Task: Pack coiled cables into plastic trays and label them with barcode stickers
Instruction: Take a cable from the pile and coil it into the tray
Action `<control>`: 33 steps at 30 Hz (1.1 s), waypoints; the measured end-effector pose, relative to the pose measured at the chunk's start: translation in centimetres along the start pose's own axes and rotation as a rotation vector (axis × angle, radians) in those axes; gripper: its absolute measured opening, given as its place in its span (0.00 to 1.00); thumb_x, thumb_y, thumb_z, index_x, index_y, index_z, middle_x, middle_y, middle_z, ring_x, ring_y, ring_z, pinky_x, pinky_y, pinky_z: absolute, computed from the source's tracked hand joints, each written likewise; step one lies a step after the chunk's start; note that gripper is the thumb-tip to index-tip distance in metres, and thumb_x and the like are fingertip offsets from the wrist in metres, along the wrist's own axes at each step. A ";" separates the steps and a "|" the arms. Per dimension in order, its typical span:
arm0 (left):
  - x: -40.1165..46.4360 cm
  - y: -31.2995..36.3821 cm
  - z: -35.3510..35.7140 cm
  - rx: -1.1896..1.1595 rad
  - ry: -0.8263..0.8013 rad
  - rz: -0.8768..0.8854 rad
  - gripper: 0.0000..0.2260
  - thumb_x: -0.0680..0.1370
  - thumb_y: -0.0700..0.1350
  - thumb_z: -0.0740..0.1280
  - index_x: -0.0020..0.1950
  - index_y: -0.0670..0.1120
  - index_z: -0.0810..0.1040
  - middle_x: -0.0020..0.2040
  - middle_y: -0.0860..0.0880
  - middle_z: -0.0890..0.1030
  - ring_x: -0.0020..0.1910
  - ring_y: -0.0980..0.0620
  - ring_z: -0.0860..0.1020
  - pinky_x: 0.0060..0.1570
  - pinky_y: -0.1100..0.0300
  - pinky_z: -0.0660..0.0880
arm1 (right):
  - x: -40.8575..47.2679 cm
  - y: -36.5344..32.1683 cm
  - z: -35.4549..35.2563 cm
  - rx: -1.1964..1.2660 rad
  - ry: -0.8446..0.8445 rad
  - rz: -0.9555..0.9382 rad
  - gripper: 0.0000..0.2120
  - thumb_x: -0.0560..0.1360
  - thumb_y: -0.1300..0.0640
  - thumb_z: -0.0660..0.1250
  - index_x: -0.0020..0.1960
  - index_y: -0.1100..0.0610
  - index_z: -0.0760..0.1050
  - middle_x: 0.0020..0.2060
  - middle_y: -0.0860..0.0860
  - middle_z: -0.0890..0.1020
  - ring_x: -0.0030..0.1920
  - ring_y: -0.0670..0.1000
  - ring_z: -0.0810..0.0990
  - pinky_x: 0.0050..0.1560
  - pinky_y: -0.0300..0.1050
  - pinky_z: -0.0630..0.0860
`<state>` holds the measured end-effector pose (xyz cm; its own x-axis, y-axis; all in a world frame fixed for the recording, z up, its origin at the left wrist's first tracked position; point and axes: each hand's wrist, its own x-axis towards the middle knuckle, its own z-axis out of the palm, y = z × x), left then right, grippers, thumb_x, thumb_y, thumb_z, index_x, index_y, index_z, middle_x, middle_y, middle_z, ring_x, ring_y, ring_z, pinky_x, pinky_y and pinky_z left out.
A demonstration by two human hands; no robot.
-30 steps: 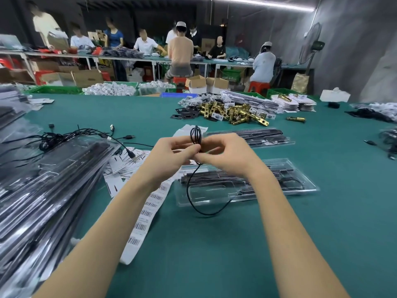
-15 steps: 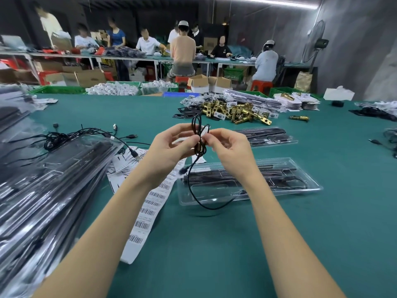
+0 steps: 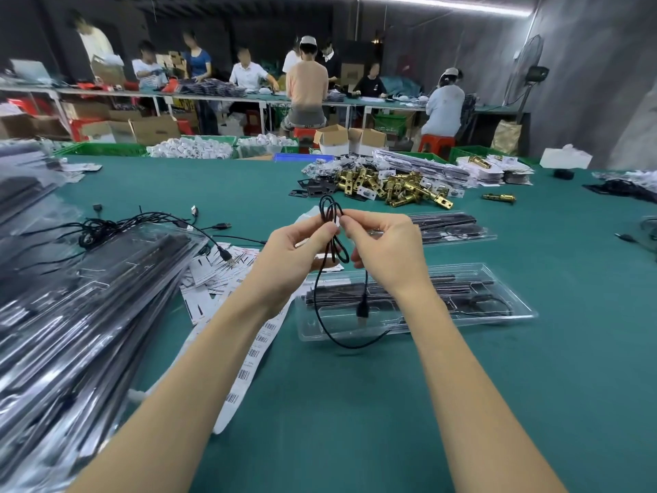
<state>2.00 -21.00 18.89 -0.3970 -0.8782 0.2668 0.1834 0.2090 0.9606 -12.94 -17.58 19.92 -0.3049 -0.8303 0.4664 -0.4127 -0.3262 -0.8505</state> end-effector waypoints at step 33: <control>0.3 0.3 -1.7 -0.306 0.212 -0.008 0.07 0.68 0.45 0.77 0.45 0.47 0.88 0.44 0.46 0.86 0.42 0.51 0.84 0.45 0.61 0.80 | -0.7 0.7 -3.7 0.415 -0.821 0.366 0.07 0.80 0.67 0.65 0.56 0.61 0.78 0.55 0.58 0.84 0.49 0.57 0.85 0.50 0.47 0.82</control>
<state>3.48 -21.98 19.11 -0.2101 -0.9556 0.2066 0.4539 0.0918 0.8863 -16.21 -15.51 19.88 0.4005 -0.9160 -0.0218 -0.0303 0.0106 -0.9995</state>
